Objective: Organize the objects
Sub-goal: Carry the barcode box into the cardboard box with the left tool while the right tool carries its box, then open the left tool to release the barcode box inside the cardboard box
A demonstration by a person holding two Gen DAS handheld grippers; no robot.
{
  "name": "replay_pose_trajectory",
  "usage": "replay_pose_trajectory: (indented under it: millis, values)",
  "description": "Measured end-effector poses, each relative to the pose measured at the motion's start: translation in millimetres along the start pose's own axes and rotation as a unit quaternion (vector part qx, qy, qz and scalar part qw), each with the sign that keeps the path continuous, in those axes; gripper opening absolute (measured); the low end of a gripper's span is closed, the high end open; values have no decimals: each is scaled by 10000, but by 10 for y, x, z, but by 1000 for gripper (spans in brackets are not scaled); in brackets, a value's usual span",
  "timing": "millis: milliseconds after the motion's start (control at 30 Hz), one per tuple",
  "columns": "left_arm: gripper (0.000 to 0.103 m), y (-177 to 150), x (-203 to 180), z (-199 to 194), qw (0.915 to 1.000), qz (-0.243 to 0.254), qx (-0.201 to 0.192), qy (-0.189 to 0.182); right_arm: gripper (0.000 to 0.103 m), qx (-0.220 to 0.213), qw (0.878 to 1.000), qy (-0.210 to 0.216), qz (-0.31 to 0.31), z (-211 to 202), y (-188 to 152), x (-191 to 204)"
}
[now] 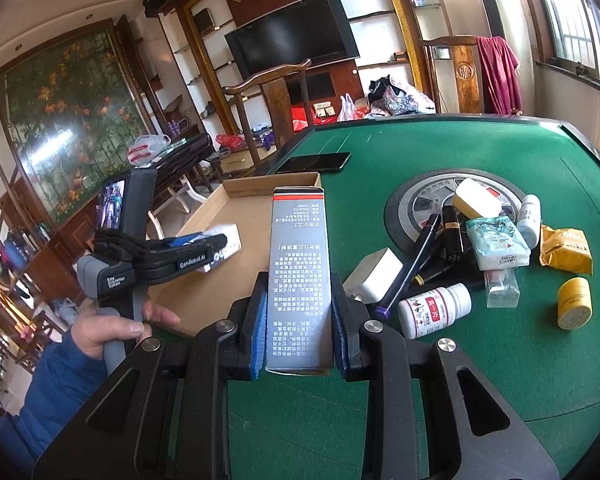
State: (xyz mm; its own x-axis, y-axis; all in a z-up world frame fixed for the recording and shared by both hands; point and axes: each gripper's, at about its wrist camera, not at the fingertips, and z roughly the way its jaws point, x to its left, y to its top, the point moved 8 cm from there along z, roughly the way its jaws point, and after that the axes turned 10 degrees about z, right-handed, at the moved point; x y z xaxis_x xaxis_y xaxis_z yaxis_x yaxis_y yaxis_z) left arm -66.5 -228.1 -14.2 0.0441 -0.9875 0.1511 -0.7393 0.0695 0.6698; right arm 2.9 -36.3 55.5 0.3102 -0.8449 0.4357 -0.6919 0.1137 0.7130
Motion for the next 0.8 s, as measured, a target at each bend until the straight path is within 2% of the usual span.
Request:
replay_pose_trajectory:
  millis: [200,367,533,733,800]
  values:
    - [35,-235,-160,-233,9997,-30,35,-247,26,89,10000,29,10,19,-37,-14]
    - [34,-247,-209,-288,9987,8,66,-515,26,133,9999,35,19,36,-63,-15]
    - [34,-176,-102,-313,9962,-175,108,-848,26,207,9998,-5,25,41,-64,-11]
    - [34,47,212,-332,9966,-255,130,-772,26,608,9979,-120,181,222,-7,-3]
    - [34,155,250,-270,9955,-236,199,-896,26,793,9965,-140,217,330,51,38]
